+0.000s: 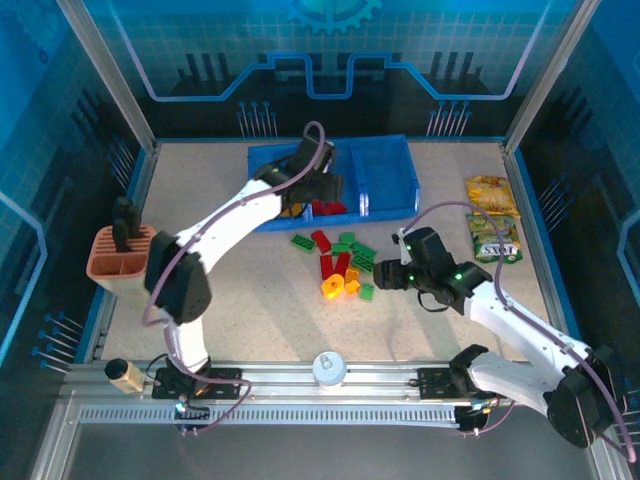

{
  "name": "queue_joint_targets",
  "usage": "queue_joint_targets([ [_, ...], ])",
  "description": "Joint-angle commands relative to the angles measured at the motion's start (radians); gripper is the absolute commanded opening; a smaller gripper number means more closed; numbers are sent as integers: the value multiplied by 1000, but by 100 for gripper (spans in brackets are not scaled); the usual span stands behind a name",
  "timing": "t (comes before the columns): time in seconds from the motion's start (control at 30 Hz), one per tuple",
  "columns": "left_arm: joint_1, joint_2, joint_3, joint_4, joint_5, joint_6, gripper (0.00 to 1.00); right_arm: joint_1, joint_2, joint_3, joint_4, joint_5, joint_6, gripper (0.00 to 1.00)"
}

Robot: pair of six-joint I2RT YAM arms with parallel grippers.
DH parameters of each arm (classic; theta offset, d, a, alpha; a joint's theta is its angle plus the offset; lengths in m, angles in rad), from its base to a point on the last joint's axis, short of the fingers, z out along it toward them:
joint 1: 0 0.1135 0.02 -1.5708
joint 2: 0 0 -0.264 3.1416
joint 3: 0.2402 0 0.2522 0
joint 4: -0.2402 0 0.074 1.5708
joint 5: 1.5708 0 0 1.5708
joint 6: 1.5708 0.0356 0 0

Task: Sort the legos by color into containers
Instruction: Place the lego in the container, then pick up the lego from the center of the table.

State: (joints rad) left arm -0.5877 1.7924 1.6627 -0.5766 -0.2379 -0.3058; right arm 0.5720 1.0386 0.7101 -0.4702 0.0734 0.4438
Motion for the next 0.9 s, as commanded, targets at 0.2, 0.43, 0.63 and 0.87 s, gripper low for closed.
queue_joint_targets([
  [0.2,-4,-370,-488,125,-24,-125,57,160,277,226,12,57,-15,69],
  [0.43,-3,-608,-786,109,-69,-201,57,221,574,452,-76,60,42,65],
  [0.63,-5,-773,-934,72,-86,-257,57,238,744,597,-134,63,71,62],
  [0.87,-6,-883,-1006,36,-88,-291,57,249,896,722,-210,102,90,57],
])
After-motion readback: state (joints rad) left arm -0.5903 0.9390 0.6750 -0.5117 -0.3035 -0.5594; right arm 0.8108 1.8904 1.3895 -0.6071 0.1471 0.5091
